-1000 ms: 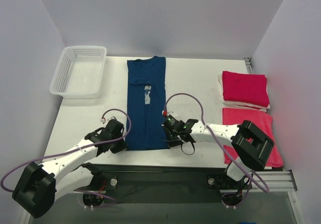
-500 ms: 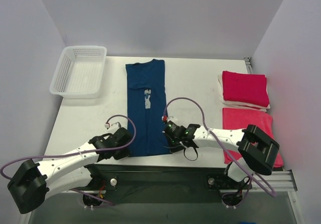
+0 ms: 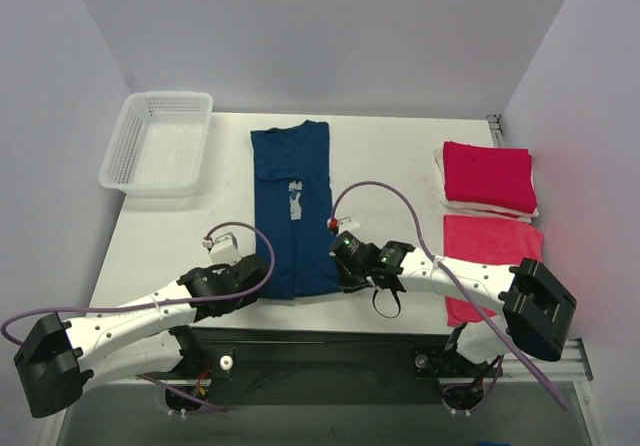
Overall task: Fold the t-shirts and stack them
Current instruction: Grab the bottom of the folded rectangular tshirt with both arms, then fold the folded rectangular tshirt in 1/3 of the way
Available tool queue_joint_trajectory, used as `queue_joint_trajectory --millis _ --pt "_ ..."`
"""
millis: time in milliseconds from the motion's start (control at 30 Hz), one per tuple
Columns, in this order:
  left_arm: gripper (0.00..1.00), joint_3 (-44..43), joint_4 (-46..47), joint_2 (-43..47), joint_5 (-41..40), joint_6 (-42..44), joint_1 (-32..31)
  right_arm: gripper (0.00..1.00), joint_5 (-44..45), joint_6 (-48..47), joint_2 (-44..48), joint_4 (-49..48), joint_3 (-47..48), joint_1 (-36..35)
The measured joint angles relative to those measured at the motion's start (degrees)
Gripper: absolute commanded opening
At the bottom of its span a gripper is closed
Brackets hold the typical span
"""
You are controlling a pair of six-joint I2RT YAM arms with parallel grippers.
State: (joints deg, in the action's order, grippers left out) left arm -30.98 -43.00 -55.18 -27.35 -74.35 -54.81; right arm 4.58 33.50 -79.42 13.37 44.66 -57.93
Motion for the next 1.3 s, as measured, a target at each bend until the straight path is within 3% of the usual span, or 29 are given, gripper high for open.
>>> queue_joint_trajectory --millis 300,833,1300 --pt "0.0 -4.68 8.57 -6.03 -5.49 5.7 4.85 0.0 3.91 -4.9 -4.2 -0.37 7.85 5.35" --pt "0.0 -20.24 26.84 -26.53 -1.75 23.15 21.84 0.0 3.48 -12.85 -18.01 -2.71 24.26 18.32" --pt "0.0 -31.34 29.9 -42.66 1.27 26.14 27.52 0.0 -2.64 -15.06 -38.8 -1.4 46.4 25.42"
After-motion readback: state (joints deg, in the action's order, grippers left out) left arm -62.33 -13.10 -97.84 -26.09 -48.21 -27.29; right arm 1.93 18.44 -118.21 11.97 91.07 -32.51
